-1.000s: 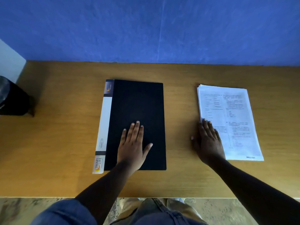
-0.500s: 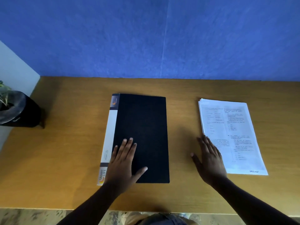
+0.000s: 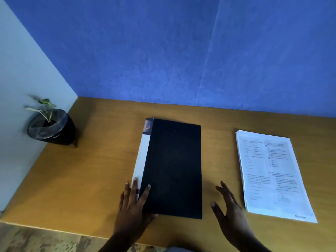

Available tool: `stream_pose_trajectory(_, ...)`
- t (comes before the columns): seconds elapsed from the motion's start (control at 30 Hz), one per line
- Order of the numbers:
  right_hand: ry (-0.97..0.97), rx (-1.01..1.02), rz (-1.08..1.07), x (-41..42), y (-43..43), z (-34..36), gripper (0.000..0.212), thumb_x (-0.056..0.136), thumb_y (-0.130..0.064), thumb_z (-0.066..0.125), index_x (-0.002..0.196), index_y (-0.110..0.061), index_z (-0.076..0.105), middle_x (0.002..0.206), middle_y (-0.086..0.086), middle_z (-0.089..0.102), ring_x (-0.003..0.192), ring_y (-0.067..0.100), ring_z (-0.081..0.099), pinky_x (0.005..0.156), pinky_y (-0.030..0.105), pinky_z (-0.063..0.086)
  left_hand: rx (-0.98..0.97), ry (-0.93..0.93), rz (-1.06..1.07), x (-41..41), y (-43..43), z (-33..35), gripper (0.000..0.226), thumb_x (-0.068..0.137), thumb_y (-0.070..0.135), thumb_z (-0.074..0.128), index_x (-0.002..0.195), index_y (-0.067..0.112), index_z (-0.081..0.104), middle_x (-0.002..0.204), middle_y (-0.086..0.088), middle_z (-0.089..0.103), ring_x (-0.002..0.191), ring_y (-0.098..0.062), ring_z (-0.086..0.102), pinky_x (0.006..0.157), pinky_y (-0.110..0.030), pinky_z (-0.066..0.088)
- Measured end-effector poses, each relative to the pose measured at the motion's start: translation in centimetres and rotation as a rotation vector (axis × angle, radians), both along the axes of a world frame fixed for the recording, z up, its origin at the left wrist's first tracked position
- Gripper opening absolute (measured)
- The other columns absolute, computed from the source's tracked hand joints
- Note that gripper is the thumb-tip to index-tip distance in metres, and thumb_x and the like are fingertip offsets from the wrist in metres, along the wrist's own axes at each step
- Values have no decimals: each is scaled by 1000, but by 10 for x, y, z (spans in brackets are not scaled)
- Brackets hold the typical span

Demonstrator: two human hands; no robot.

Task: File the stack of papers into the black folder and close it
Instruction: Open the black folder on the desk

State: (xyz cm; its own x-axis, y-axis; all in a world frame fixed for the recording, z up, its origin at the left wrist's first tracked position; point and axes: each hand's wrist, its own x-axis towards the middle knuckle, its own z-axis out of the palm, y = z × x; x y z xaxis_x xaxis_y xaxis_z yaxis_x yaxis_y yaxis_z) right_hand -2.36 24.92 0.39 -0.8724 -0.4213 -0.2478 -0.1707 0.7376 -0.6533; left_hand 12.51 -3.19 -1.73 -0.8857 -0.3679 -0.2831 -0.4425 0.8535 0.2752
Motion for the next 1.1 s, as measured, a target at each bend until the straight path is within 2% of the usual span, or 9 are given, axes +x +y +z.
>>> stream_pose_trajectory(0.13, -41, 18, -5, -7, -1, 3, 64, 91, -48, 53, 148, -33, 31, 161, -13, 19, 141, 18, 38, 103, 35, 40, 7, 81, -105, -2, 9, 6, 69, 87, 68, 25, 151, 41, 16, 162, 2, -8, 151, -26, -11, 120, -44, 1)
stream_pose_trajectory(0.33, -39, 22, -65, -11, 3, 10, 70, 84, -58, 44, 147, -30, 35, 163, -8, 21, 137, 25, 45, 101, 44, 45, 133, 93, -185, -10, 21, 7, 53, 98, 53, 35, 149, 44, 21, 160, 17, -7, 145, -5, -25, 119, -47, 0)
stream_pose_trajectory(0.43, -20, -3, -74, -7, 7, 12, 69, 86, -55, 46, 149, -27, 34, 161, -6, 26, 133, 27, 49, 98, 43, 48, 231, 158, -187, -13, 29, 13, 53, 95, 57, 24, 146, 44, 20, 159, 22, 3, 148, -6, -14, 121, -46, 12)
stream_pose_trajectory(0.57, -27, -6, -83, -3, 11, 11, 63, 92, -46, 51, 148, -23, 36, 162, -5, 26, 141, 25, 39, 102, 44, 48, 441, 349, -120, -12, 42, 25, 48, 98, 37, 45, 144, 37, 33, 156, 18, 28, 150, -9, 12, 119, -43, 26)
stream_pose_trajectory(0.77, 2, 3, -113, -13, 12, 10, 66, 87, -54, 47, 145, -22, 42, 160, -2, 32, 139, 27, 42, 99, 40, 45, 580, 663, 194, 9, 53, 31, 42, 96, 12, 51, 137, 13, 55, 139, 11, 57, 134, -7, 47, 109, -15, 33)
stream_pose_trajectory(0.83, 13, 10, -109, -19, 12, 10, 67, 86, -55, 45, 144, -21, 44, 160, -2, 32, 138, 28, 43, 100, 42, 45, 586, 693, 414, 19, 57, 27, 21, 98, 13, 54, 96, 18, 74, 92, 24, 72, 93, -10, 69, 84, -15, 49)
stream_pose_trajectory(0.9, 11, 18, -104, -24, 11, 8, 66, 87, -54, 46, 144, -21, 45, 160, -1, 32, 135, 30, 47, 100, 44, 46, 695, 684, 792, 22, 57, 21, 38, 96, 3, 56, 70, 25, 71, 66, 12, 68, 71, -8, 64, 63, -25, 55)
stream_pose_trajectory(1.0, 1, 35, -78, -29, 7, 6, 60, 90, -48, 51, 144, -20, 44, 160, -2, 31, 127, 32, 55, 97, 45, 49, 870, 740, 1100, 28, 52, 16, 23, 100, 3, 47, 96, 15, 66, 87, -10, 67, 83, -31, 68, 52, -26, 59)
stream_pose_trajectory(1.1, 7, 54, -39, -29, 1, 3, 53, 93, -38, 58, 142, -21, 46, 160, -3, 31, 133, 30, 50, 98, 43, 48, 903, 715, 1199, 31, 41, 21, 19, 104, 14, 42, 116, 15, 56, 95, -7, 68, 80, -30, 70, 57, -36, 57)
